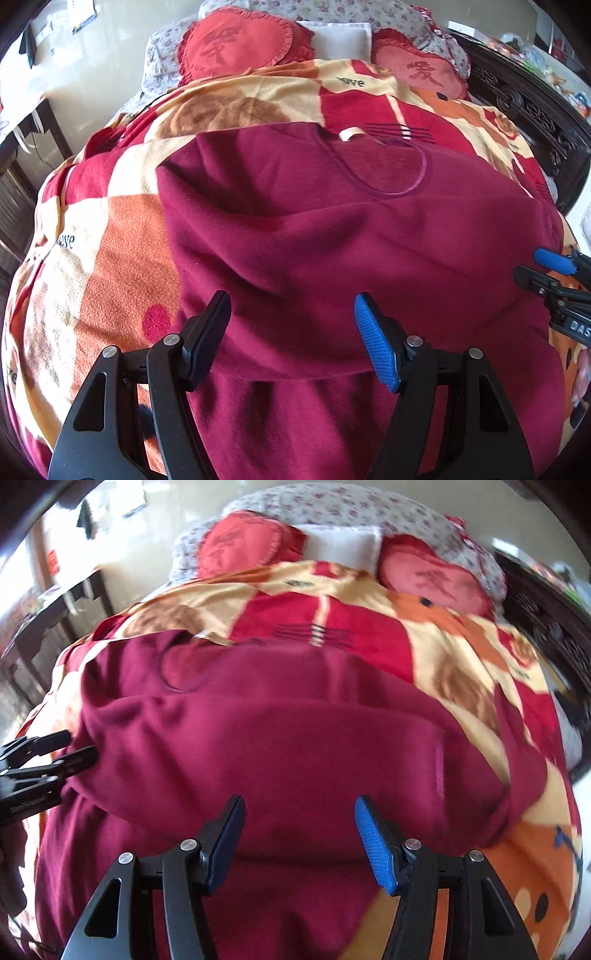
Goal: Fold small clothes
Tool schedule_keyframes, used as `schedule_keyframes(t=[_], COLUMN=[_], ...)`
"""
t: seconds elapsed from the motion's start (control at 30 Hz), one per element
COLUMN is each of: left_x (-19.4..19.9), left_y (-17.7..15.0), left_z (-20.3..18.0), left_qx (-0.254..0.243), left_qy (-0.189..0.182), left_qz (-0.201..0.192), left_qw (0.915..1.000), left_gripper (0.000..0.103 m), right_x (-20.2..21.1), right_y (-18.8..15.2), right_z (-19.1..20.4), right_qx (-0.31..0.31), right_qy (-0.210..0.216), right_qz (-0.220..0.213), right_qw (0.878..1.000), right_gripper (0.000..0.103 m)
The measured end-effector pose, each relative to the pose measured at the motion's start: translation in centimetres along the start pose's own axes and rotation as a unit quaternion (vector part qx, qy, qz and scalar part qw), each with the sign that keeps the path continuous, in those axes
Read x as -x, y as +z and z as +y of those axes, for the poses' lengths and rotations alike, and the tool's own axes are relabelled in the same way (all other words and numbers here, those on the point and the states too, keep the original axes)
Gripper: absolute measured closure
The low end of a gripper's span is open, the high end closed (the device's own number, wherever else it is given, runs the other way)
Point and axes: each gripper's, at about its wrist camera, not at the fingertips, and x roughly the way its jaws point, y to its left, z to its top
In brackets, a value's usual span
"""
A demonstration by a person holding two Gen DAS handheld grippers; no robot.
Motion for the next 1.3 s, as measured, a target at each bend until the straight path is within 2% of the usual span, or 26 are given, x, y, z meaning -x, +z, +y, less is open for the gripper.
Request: schedule_keyframes(t=[0.13, 0.23, 0.5, 0.8, 0.9, 1.07, 1.3], left_x=[0.3, 0.4, -0.5, -1.5, -1.8, -2.1, -2.5], left_y=[-0.2, -0.3, -0.4, -0.4, -0.5, -0.3, -0.2], left_z=[-1.3, -2.2, -4.6, -6.1, -6.2, -6.5, -6.5], left_qx=[-0.011, -0.012, -0.020, -0.035, -0.033, -0.034, -0.032], left_qy=[-0.008, -0.021, -0.044, -0.049, -0.047, -0.045, -0.047], left_qz=[0.003, 0.007, 0.023, 0.034, 0.036, 0.036, 0.038], left_qw=[0.9999, 0.9997, 0.9986, 0.9976, 0.9977, 0.9978, 0.9976], left_gripper=[0.034, 0.034, 0.034, 0.034, 0.034, 0.034, 0.034], right_x=[0.5, 2.1, 4.0, 3.8, 3.7, 2.0, -1.5], right_y=[-0.6, -0.8, -1.9, -2.3, -1.4, 1.7, 5.2], right_z=[-1.5, -3.1, -8.7, -15.7, -17.5, -18.3, -19.8], right_qx=[-0.024, -0.056, -0.131, -0.219, -0.231, -0.202, -0.203], right_qy=[0.014, 0.034, 0.012, -0.016, -0.031, -0.054, -0.070], right_qz=[-0.002, -0.019, -0.038, -0.048, -0.055, -0.045, -0.025], right_qw=[1.000, 0.998, 0.991, 0.974, 0.971, 0.977, 0.976], right_gripper=[0.044, 0.044, 0.044, 0.044, 0.044, 0.044, 0.044])
